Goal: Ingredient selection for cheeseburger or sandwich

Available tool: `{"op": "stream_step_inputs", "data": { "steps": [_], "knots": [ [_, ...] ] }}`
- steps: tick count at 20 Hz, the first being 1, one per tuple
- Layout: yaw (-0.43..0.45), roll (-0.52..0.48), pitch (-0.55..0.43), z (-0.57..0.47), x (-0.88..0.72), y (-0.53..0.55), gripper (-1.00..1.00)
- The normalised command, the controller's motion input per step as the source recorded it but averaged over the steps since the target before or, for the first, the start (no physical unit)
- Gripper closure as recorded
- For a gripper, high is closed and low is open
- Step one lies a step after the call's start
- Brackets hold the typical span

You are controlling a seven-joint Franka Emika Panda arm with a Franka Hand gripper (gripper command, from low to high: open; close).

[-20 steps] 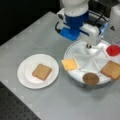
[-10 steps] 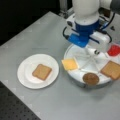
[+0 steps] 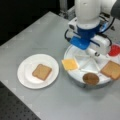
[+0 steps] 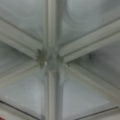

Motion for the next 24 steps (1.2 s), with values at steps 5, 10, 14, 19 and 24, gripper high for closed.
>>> {"op": "stream_step_inputs", "data": {
  "steps": [5, 10, 14, 19, 24],
  "knots": [
    [-0.074, 0.002, -0.257, -0.17, -0.28, 0.19, -1.00],
    [-0.061, 0.040, -0.253, -0.17, -0.29, 0.12, -1.00],
    [-0.031, 0.048, -0.265, -0.23, -0.28, 0.09, -1.00],
    [-0.007, 0.063, -0.258, -0.22, -0.28, 0.06, -1.00],
    [-0.021, 0.059, -0.228, -0.16, -0.27, 0.08, -1.00]
  ]
}}
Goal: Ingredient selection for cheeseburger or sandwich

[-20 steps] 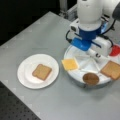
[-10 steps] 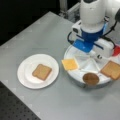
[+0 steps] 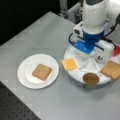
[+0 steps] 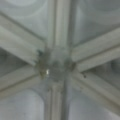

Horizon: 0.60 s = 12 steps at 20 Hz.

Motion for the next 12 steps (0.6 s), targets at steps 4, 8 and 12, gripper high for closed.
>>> {"op": "stream_step_inputs", "data": {
  "steps": [4, 8, 12],
  "knots": [
    [-0.038, 0.047, -0.225, -0.15, -0.25, 0.08, -1.00],
    [-0.043, 0.032, -0.233, -0.16, -0.24, 0.10, -1.00],
    [-0.037, 0.023, -0.240, -0.20, -0.23, 0.10, -1.00]
  ]
}}
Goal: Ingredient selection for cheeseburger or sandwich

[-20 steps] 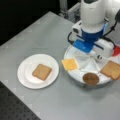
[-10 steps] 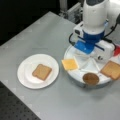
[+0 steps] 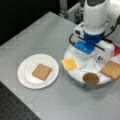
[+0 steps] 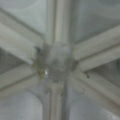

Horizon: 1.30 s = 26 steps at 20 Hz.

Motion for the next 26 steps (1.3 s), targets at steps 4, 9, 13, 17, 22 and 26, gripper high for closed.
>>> {"op": "stream_step_inputs", "data": {
  "steps": [4, 9, 13, 17, 22, 26],
  "knots": [
    [-0.030, 0.011, -0.224, -0.20, -0.20, 0.11, -1.00],
    [-0.033, -0.001, -0.192, -0.21, -0.19, 0.11, -1.00],
    [-0.039, -0.013, -0.172, -0.18, -0.21, 0.11, -1.00],
    [-0.030, -0.008, -0.165, -0.13, -0.22, 0.09, -1.00],
    [0.071, 0.029, -0.141, -0.07, -0.26, 0.06, -1.00],
    [0.159, 0.024, -0.126, -0.03, -0.30, 0.06, -1.00]
  ]
}}
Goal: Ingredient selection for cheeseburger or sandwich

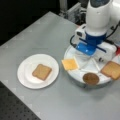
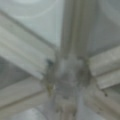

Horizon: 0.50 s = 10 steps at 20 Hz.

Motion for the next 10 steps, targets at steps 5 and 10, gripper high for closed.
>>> {"op": "stream_step_inputs", "data": {
  "steps": [5, 10],
  "knots": [
    [0.152, -0.078, -0.121, -0.09, -0.28, 0.05, -1.00],
    [0.089, -0.127, -0.121, -0.16, -0.22, 0.05, -1.00]
  ]
}}
